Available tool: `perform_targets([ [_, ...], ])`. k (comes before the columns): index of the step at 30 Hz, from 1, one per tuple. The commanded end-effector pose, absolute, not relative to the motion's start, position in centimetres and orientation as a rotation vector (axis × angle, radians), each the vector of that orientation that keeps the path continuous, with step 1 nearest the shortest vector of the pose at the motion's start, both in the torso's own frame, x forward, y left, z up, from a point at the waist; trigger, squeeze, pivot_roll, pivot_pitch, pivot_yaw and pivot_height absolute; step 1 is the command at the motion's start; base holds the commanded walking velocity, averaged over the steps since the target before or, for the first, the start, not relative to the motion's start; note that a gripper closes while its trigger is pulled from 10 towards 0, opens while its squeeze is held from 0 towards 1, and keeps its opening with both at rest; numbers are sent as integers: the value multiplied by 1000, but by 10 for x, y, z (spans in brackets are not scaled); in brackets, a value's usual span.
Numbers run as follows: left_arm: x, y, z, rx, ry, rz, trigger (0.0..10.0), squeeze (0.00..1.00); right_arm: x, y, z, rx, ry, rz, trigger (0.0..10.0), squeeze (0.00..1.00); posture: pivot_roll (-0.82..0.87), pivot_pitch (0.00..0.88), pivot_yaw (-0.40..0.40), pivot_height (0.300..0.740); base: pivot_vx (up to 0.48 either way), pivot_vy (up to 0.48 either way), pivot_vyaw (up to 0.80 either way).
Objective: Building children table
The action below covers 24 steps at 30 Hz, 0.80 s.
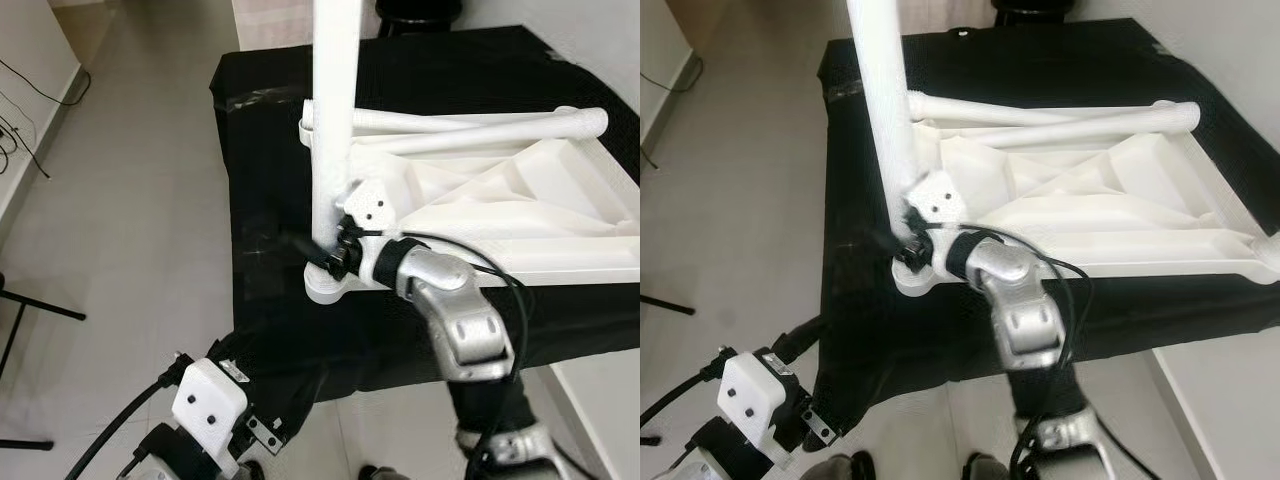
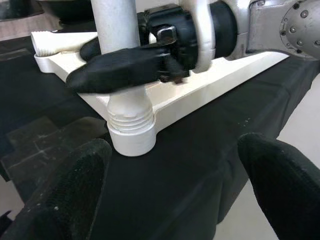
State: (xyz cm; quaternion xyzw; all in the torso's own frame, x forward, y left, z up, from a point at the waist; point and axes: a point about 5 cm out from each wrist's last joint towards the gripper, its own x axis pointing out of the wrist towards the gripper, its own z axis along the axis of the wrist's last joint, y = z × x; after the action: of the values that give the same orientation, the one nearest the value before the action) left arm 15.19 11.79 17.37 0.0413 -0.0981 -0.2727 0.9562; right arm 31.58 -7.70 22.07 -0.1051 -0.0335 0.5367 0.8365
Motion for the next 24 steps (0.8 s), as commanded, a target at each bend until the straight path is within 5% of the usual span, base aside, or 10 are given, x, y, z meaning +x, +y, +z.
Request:
perform_targets([
  [1,151,118,170,72,-181,-548,10000,0,310,-68,228,-234,-119,1294,10000,1000,57,225,-12,740,0,0,0],
  [4,151,118,170,72,-182,-549,10000,0,311,-68,229,-284,-117,1389,10000,1000,63,226,-11,740,0,0,0],
  [5,150,117,171,72,-181,-551,10000,0,315,-68,230,-307,-97,1460,10000,0,69,233,-13,740,0,0,0],
  [13,149,117,172,71,-180,-548,10000,0,342,-65,246,-219,-63,1573,9686,0,83,249,-19,740,0,0,0],
  [14,149,117,172,70,-180,-546,10000,0,343,-65,247,-201,-55,1614,0,0,84,251,-22,740,0,0,0],
  [24,148,116,173,68,-183,-540,10000,0,344,-77,247,-167,-71,1668,0,0,75,259,-25,740,0,0,0],
])
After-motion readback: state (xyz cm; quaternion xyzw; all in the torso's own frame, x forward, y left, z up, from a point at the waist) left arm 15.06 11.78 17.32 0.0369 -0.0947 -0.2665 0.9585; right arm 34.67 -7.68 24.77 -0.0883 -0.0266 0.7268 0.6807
